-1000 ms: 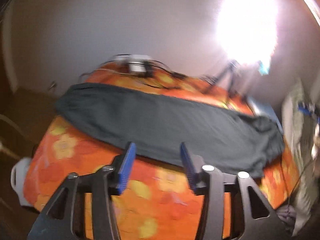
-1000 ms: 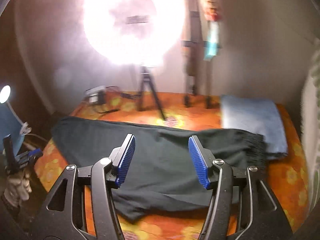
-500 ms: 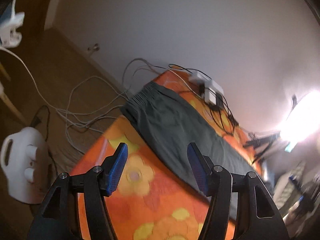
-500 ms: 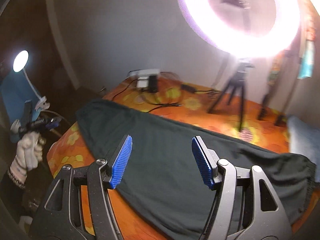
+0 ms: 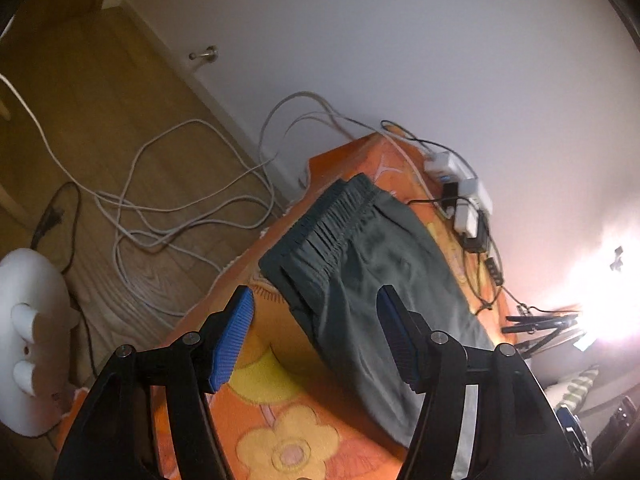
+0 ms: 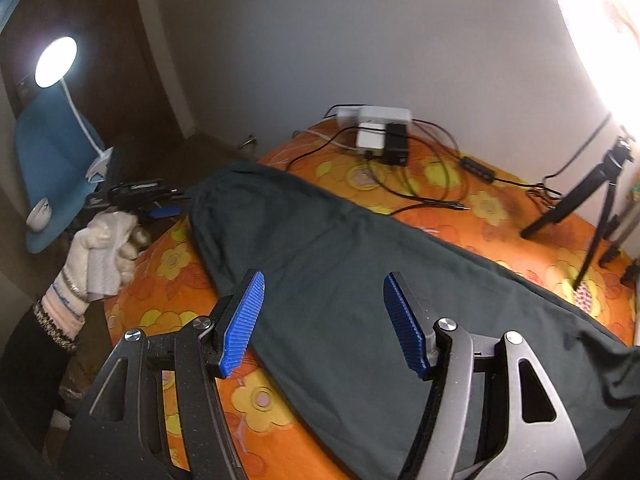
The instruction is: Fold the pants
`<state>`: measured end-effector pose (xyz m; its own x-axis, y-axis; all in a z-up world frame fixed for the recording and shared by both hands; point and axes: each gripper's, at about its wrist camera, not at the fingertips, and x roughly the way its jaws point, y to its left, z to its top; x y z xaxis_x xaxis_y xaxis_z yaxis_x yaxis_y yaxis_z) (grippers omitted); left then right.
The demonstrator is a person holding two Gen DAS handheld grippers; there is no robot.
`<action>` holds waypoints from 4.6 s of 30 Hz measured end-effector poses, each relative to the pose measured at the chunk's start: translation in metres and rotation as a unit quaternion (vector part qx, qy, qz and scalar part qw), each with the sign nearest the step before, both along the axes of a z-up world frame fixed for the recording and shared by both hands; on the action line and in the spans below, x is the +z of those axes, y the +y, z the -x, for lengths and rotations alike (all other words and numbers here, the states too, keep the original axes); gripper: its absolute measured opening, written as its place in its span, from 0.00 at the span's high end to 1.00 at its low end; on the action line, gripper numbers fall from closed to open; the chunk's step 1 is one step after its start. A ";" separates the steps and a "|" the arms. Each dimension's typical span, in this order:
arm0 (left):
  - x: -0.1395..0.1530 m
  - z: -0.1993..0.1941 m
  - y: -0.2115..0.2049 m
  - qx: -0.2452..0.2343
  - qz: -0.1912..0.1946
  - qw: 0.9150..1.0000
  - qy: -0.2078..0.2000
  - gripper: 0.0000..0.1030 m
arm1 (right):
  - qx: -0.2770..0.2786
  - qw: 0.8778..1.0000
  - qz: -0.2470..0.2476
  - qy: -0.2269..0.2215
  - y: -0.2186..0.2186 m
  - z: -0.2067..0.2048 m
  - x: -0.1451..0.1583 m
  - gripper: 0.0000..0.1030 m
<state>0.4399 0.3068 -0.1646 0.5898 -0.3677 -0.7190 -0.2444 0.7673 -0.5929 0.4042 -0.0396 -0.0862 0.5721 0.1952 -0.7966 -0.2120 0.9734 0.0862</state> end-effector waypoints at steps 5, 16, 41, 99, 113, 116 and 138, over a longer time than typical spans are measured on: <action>-0.012 -0.009 0.006 0.021 0.000 1.000 0.011 0.38 | 0.014 1.000 0.001 0.000 0.013 -0.001 -0.002 0.37; -0.029 -0.017 0.007 0.042 0.030 0.999 0.002 0.41 | 0.011 1.000 -0.004 0.004 0.008 -0.005 -0.009 0.37; 0.041 0.040 -0.114 -0.108 -0.151 0.970 -0.157 0.88 | 0.008 0.992 -0.116 0.054 0.009 -0.078 -0.013 0.36; 0.021 0.097 -0.169 -0.224 -0.165 0.948 -0.158 0.89 | 0.007 0.967 -0.096 0.234 0.107 -0.151 -0.128 0.64; 0.018 0.095 -0.177 -0.235 -0.169 0.945 -0.154 0.89 | 0.053 0.967 0.005 0.250 0.139 -0.149 -0.140 0.64; 0.017 0.096 -0.176 -0.238 -0.168 0.944 -0.155 0.89 | 0.050 0.966 -0.013 0.254 0.132 -0.147 -0.140 0.64; 0.035 0.108 -0.210 -0.257 -0.167 0.935 -0.180 0.89 | 0.013 0.975 -0.129 0.178 0.042 -0.118 -0.098 0.82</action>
